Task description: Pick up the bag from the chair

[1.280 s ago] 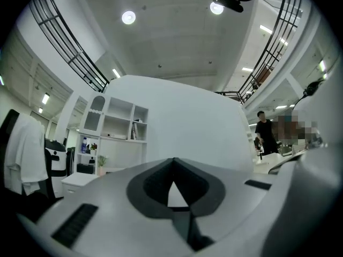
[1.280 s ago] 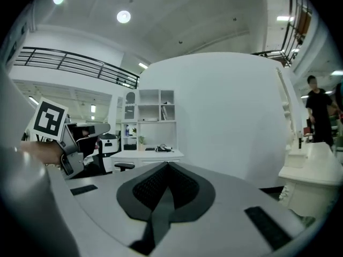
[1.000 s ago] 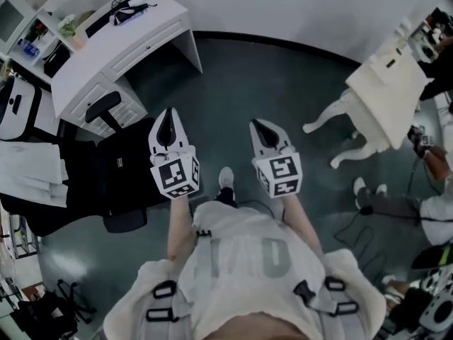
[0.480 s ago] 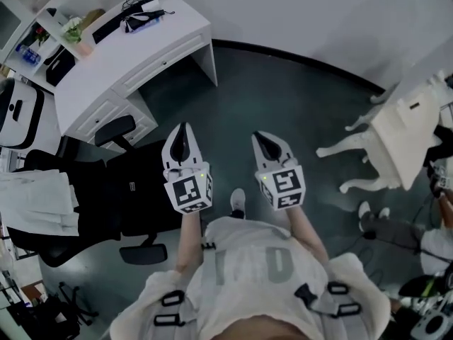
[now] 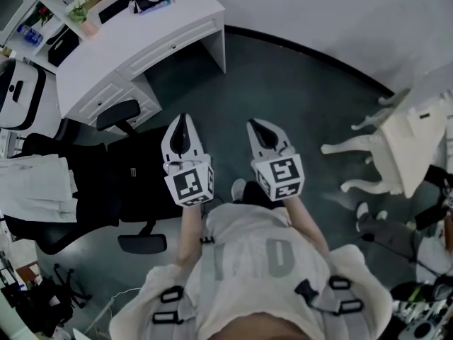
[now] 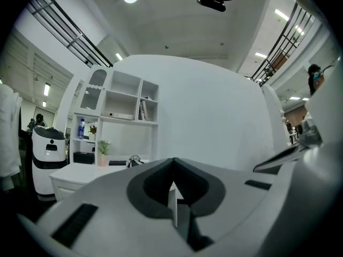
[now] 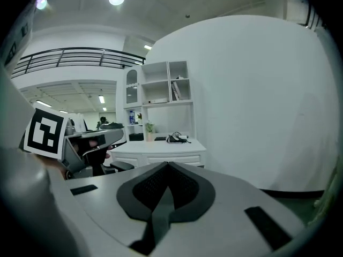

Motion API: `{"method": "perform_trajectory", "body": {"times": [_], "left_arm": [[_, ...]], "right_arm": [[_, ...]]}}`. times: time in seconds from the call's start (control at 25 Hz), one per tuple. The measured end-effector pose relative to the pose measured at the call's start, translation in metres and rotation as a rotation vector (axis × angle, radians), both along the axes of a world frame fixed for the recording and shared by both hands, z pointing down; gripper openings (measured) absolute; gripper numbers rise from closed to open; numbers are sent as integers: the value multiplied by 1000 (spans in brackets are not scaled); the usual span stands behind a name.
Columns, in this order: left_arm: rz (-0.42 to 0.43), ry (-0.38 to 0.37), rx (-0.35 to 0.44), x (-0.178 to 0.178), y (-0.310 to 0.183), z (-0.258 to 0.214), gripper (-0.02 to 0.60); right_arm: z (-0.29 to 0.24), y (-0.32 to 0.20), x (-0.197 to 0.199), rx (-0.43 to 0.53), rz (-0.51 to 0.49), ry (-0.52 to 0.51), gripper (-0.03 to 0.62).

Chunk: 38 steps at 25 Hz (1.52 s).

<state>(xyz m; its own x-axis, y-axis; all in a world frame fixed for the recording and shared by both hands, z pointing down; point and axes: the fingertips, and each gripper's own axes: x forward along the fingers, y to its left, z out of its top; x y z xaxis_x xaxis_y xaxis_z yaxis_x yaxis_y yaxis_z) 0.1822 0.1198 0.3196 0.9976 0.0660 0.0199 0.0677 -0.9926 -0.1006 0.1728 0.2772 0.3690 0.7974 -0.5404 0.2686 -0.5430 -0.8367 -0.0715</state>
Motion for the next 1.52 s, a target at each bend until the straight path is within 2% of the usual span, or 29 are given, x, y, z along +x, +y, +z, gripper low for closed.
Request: {"method": "perform_trajectory", "body": {"times": [0.12, 0.28, 0.36, 0.48, 0.56, 0.88, 1.0, 1.32, 1.52], "left_arm": [[-30, 18, 11, 0, -10, -7, 6], [-86, 40, -13, -7, -22, -18, 6], [-125, 48, -21, -12, -35, -20, 6], [-182, 72, 28, -20, -59, -23, 6], [-238, 89, 22, -30, -74, -32, 6], [-527, 132, -13, -73, -151, -54, 6], [-636, 115, 24, -89, -179, -48, 6], [-922, 83, 22, -132, -224, -49, 6], [-1099, 98, -38, -162, -230, -49, 6]], "right_arm": [[-3, -12, 3, 5, -41, 4, 5], [-5, -27, 11, 37, -96, 56, 5], [-12, -43, 10, 55, -149, 70, 5], [-23, -71, 10, 73, -245, 111, 5], [-32, -90, 9, 88, -316, 137, 5], [-64, -188, -3, 127, -639, 215, 5], [-63, -222, -8, 118, -760, 193, 5], [-68, -300, -13, 136, -1049, 153, 5], [-64, -339, -26, 138, -1234, 122, 5]]}}
